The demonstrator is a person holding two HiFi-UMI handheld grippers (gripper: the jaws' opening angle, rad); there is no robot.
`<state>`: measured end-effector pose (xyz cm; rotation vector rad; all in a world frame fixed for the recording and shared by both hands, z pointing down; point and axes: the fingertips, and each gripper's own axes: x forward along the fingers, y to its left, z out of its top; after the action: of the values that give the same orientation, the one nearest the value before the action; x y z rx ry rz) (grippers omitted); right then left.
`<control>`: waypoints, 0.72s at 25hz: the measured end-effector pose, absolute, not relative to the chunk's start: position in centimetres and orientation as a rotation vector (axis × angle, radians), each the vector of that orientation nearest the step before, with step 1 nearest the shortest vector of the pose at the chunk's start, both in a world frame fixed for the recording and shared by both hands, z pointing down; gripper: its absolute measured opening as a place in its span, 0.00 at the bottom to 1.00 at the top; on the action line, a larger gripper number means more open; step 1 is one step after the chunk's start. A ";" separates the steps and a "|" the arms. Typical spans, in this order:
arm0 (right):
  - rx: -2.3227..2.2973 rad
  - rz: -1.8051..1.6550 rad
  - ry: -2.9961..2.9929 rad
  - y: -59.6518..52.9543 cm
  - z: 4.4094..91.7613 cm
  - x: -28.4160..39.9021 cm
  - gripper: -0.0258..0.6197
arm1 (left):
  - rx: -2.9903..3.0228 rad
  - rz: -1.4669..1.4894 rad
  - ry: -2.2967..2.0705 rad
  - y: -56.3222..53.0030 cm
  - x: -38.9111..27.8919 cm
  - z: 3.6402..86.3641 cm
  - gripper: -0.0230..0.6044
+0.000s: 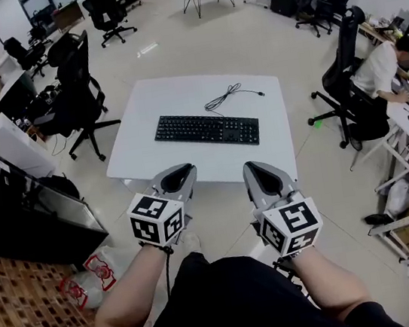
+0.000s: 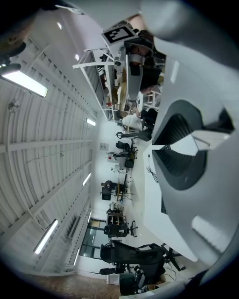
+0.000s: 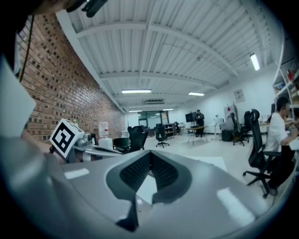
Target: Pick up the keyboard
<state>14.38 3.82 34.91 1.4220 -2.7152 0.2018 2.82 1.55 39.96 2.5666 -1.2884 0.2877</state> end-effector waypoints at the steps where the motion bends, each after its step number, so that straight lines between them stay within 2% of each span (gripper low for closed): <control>1: 1.422 0.208 -2.714 3.6 35.0 14.4 0.04 | 2.556 0.293 -1.294 1.2 2.5 40.1 0.05; 9: 1.416 0.258 -2.681 -0.3 36.7 12.3 0.04 | 2.447 0.329 -1.319 -4.4 -2.4 43.2 0.13; 18: 1.468 0.348 -2.573 -8.7 39.5 9.5 0.04 | 2.261 0.375 -1.290 -15.6 -9.7 49.6 0.20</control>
<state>9.55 -8.67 39.47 1.4683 -2.5732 0.3477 -9.65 -15.56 49.63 2.2607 -1.2899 0.3749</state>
